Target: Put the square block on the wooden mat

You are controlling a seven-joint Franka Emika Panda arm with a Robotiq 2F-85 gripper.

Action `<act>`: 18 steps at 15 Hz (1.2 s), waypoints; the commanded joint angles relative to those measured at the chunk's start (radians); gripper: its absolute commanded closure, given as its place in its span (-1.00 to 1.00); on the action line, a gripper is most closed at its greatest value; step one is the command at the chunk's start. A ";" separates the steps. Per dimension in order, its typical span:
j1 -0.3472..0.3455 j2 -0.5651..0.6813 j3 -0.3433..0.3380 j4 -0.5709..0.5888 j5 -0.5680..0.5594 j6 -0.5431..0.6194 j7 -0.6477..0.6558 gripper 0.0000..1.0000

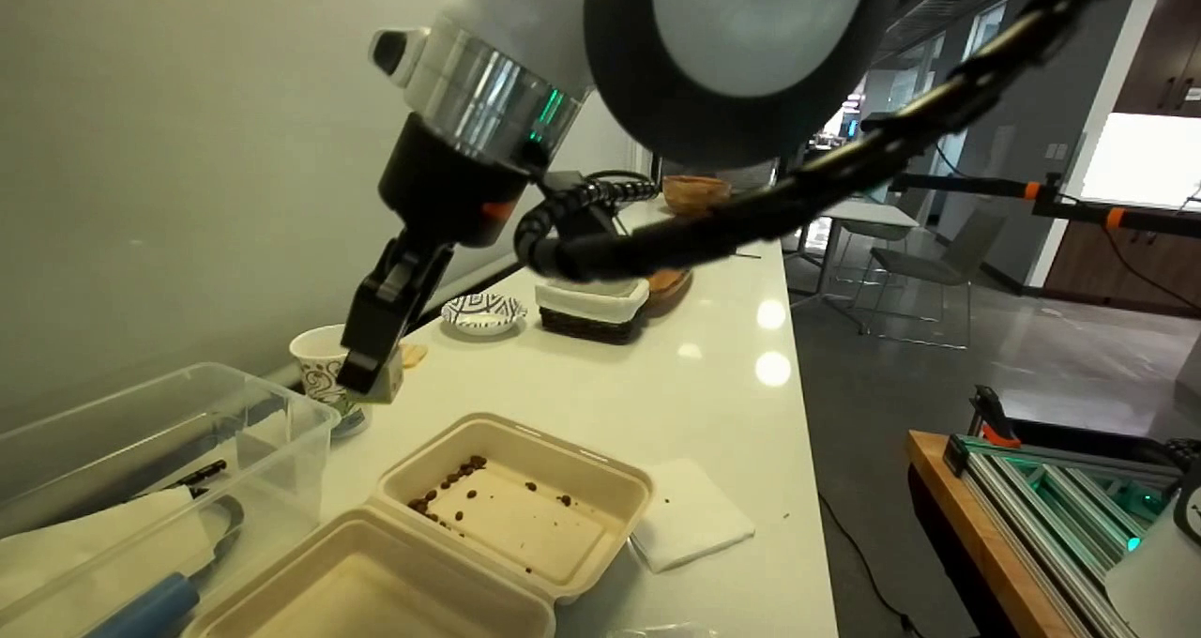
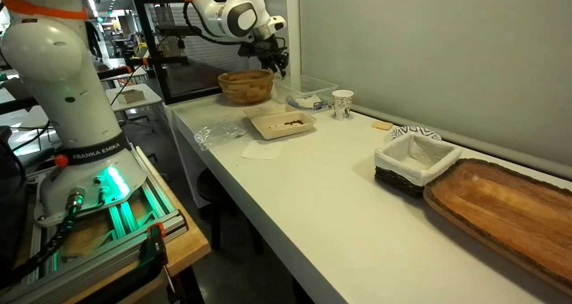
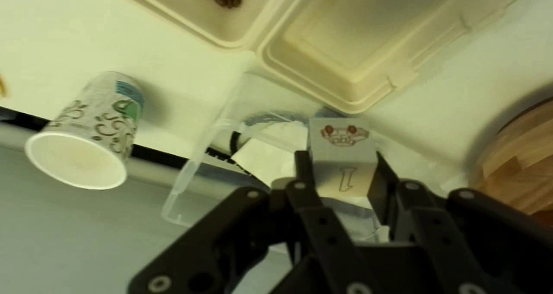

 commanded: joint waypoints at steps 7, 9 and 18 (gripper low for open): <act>0.010 -0.089 -0.117 -0.067 -0.083 0.015 0.065 0.81; -0.009 -0.075 -0.161 -0.044 -0.135 0.032 0.099 0.81; -0.231 0.072 -0.120 0.083 0.157 0.220 -0.080 0.81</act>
